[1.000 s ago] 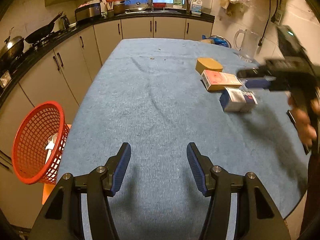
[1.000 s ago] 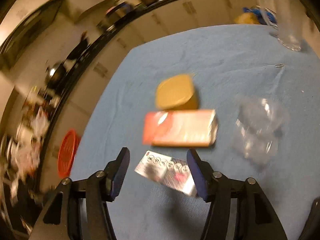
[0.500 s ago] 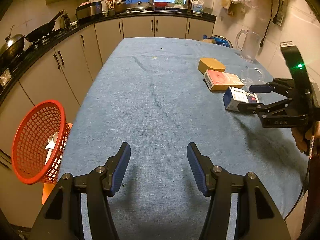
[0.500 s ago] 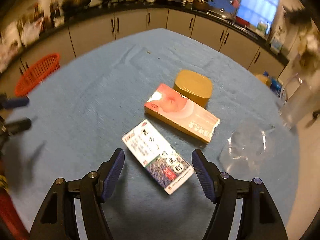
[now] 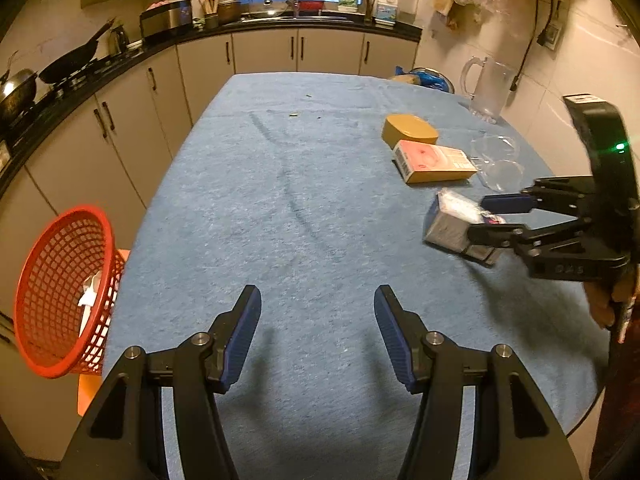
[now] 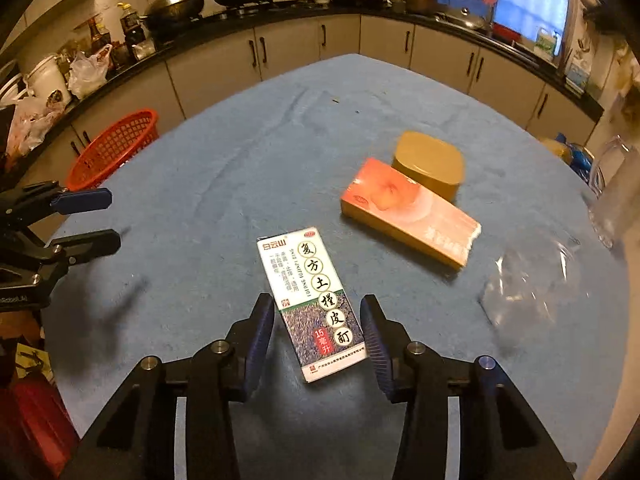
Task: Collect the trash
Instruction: 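Grasp the white herbal medicine box with the right tool, then grasp the pink-orange box with the left tool while the right tool holds the herbal box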
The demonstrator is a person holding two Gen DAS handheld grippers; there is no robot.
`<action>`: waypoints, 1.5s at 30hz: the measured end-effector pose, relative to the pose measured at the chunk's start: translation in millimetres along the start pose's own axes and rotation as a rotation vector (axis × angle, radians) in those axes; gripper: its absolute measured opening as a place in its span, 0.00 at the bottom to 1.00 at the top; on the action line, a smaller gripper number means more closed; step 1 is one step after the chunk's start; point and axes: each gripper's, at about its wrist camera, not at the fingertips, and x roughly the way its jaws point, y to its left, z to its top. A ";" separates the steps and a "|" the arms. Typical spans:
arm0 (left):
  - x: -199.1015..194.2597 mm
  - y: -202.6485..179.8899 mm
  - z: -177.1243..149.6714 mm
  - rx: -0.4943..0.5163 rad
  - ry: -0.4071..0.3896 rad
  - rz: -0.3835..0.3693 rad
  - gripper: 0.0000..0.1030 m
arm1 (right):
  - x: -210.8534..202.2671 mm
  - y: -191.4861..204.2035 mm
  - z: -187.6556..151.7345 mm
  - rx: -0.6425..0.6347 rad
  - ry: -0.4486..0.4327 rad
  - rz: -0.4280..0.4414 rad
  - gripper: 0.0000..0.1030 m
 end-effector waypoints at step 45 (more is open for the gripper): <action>128.4 -145.0 106.1 0.419 0.103 -0.281 0.71 | -86.2 -87.9 -106.5 0.734 -0.343 0.068 0.38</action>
